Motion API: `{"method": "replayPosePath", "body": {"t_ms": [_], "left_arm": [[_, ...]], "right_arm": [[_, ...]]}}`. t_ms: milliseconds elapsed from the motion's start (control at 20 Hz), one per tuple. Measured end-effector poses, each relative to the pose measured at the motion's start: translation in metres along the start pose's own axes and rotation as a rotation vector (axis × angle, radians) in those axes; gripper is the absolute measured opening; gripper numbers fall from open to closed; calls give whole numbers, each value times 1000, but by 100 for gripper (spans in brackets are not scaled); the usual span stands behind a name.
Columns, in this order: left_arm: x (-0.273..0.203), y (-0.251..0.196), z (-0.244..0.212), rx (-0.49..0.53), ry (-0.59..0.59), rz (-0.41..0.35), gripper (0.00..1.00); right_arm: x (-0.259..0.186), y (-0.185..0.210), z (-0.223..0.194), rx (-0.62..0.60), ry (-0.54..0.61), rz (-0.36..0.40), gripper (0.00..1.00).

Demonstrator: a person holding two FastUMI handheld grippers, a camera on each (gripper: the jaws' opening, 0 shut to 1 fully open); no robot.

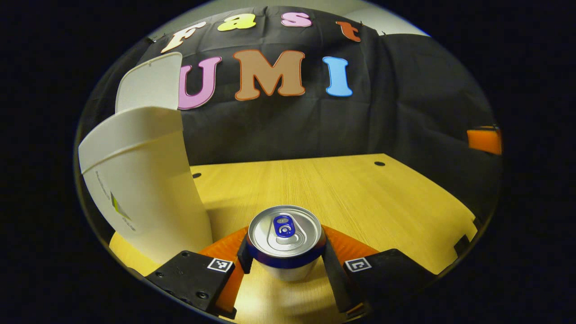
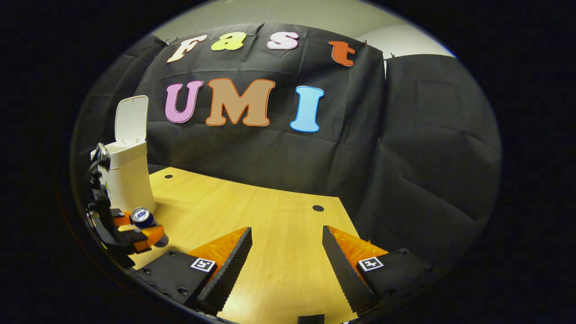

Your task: Press the lid of the desktop garbage bin to open it, pick up the crumpled paper on the desktop and throw it into the bin, then pick up the pop can on the desktop and drop it into the bin, and finally close the garbage bin lid.

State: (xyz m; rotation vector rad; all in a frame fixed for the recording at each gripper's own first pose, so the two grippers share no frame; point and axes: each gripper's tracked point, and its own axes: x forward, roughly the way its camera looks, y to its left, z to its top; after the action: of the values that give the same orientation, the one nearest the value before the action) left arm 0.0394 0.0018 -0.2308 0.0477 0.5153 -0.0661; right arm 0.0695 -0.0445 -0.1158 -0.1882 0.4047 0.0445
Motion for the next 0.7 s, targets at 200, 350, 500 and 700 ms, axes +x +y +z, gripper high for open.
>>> {"method": "replayPosePath", "body": {"t_ms": [200,350,500,700], "left_arm": [[-10,7,65,-11,-110,-8,75],[-19,16,119,10,-226,-6,74],[-29,29,160,30,-301,7,74],[-39,66,211,49,-407,82,74]], "right_arm": [[5,7,-3,17,-2,36,99],[8,12,-1,23,-17,57,99],[9,14,3,24,-26,70,99],[11,18,1,26,-25,76,99]]}}
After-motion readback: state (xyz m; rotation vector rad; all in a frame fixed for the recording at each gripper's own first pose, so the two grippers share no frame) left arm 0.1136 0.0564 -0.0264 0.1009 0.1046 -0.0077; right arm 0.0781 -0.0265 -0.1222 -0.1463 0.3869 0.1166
